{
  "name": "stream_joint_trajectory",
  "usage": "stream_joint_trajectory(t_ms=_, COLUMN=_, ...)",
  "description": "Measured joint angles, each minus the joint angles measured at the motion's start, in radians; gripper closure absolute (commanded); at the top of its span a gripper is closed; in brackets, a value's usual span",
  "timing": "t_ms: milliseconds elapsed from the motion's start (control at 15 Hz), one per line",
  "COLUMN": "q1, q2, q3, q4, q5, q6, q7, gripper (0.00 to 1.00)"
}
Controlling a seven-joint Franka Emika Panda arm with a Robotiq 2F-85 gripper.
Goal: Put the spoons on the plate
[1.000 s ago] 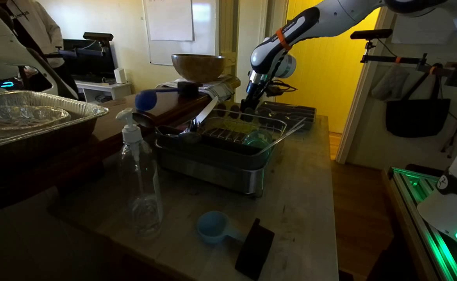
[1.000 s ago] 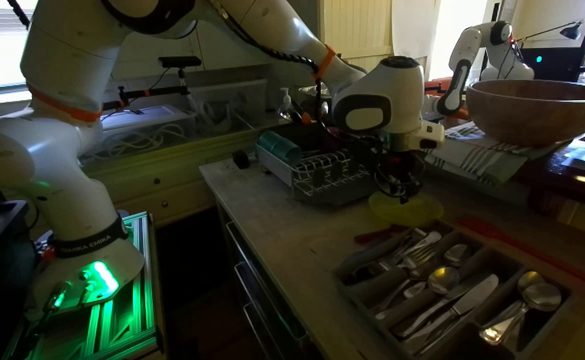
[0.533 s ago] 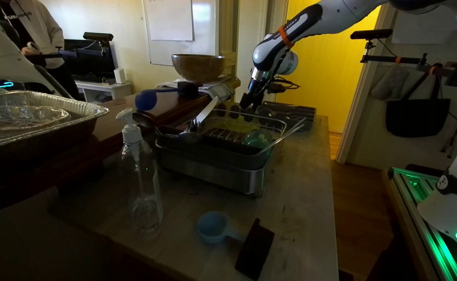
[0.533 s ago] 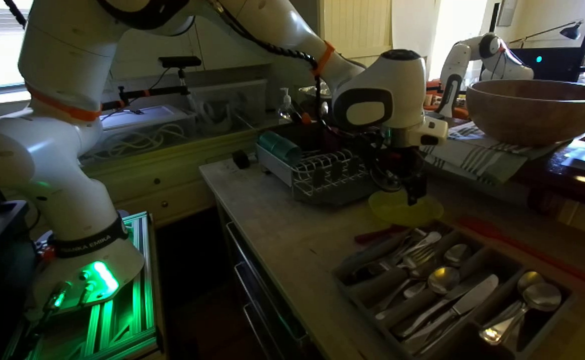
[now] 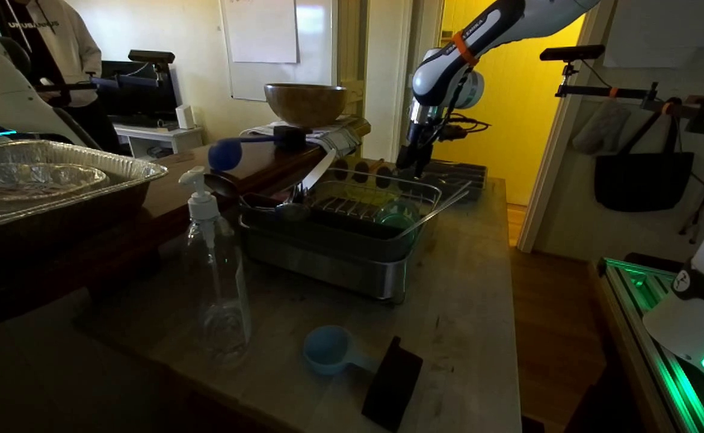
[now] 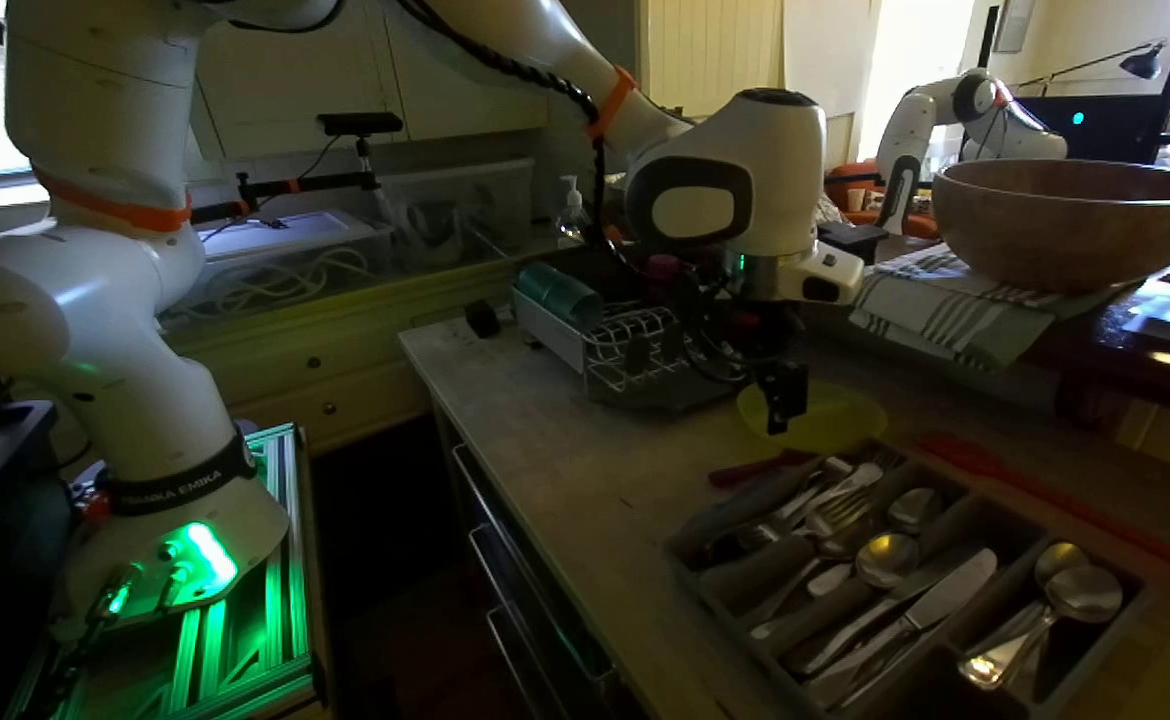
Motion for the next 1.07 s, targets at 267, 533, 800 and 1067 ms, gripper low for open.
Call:
stream_joint_trajectory(t_ms=267, q1=0.0, q2=-0.052, q3=-0.005, q4=-0.106, q5=-0.019, q6=0.031, q7=-0.026, gripper=0.0)
stream_joint_trajectory(t_ms=533, q1=0.0, q2=-0.059, q3=-0.001, q4=-0.195, q5=-0.019, q6=0.162, q7=-0.069, gripper=0.0)
stream_joint_trajectory(t_ms=800, q1=-0.006, q2=-0.056, q3=0.017, q4=-0.272, q5=-0.011, q6=0.323, q7=-0.098, gripper=0.24)
stream_joint_trajectory(t_ms=1067, q1=-0.045, q2=-0.055, q3=0.074, q4=-0.316, q5=0.02, q6=0.425, q7=-0.122, gripper=0.51)
